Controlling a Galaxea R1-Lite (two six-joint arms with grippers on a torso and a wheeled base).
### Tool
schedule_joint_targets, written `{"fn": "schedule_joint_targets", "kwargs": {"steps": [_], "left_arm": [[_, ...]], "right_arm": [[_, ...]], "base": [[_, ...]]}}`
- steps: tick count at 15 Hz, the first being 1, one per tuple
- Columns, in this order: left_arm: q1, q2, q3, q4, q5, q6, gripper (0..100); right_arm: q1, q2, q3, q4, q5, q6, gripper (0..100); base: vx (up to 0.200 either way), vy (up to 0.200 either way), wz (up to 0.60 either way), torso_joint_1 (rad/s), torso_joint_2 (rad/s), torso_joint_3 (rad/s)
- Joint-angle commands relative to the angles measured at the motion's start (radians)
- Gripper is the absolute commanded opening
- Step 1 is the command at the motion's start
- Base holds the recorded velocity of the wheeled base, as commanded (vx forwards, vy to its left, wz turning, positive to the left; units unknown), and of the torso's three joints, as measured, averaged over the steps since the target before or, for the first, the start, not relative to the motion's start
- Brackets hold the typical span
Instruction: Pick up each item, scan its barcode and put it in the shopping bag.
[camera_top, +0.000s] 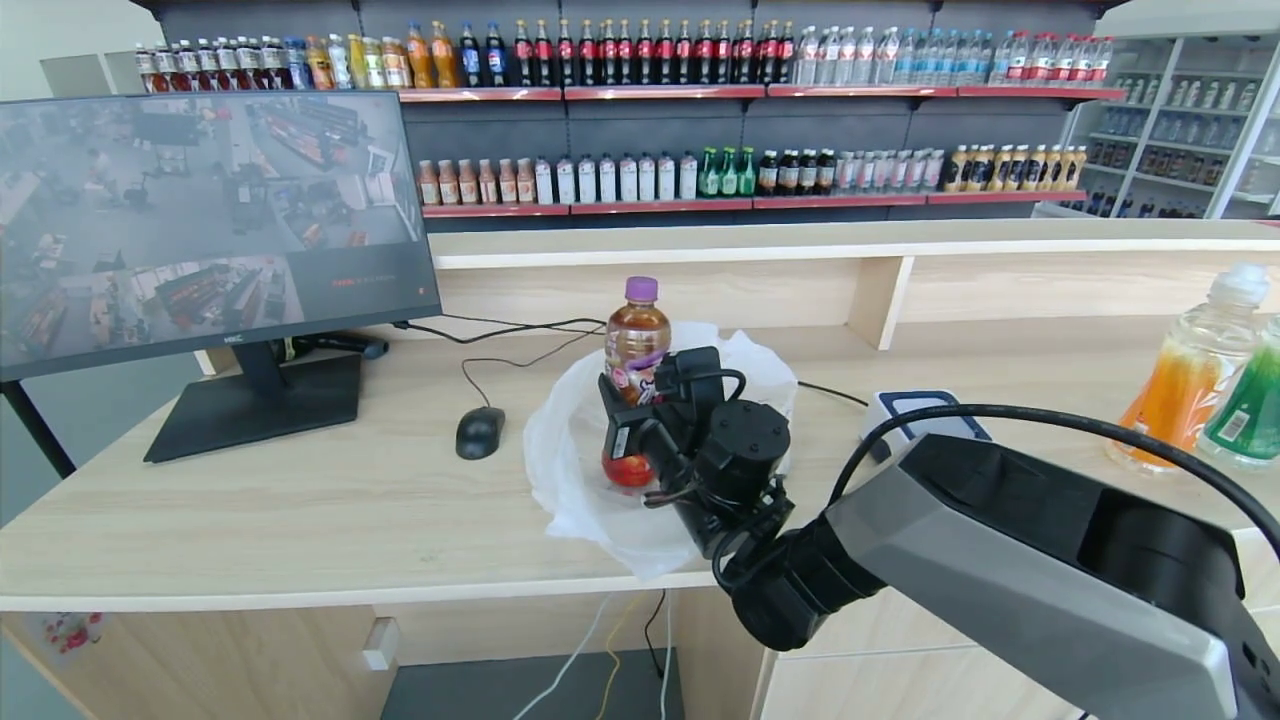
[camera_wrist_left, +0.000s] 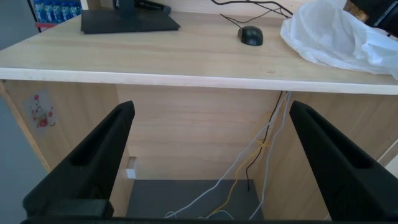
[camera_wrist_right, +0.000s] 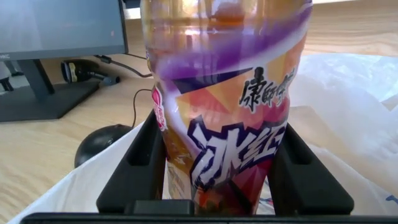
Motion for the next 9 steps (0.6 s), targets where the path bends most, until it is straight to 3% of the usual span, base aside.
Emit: {"fn": "schedule_joint_targets", "kwargs": {"steps": [1, 9], "left_arm": [[0.000, 0.000, -0.001, 0.000, 0.000, 0.001, 100], [0.000, 0.000, 0.000, 0.000, 0.000, 0.002, 100]], "right_arm": [[0.000, 0.001, 0.004, 0.002, -0.001, 0.001, 0], [0.003, 0.006, 0.082, -0.060, -0.008, 0.010, 0]], "base": [[0.000, 0.000, 0.00, 0.000, 0.00, 0.000], [0.000, 0.000, 0.00, 0.000, 0.00, 0.000]]}}
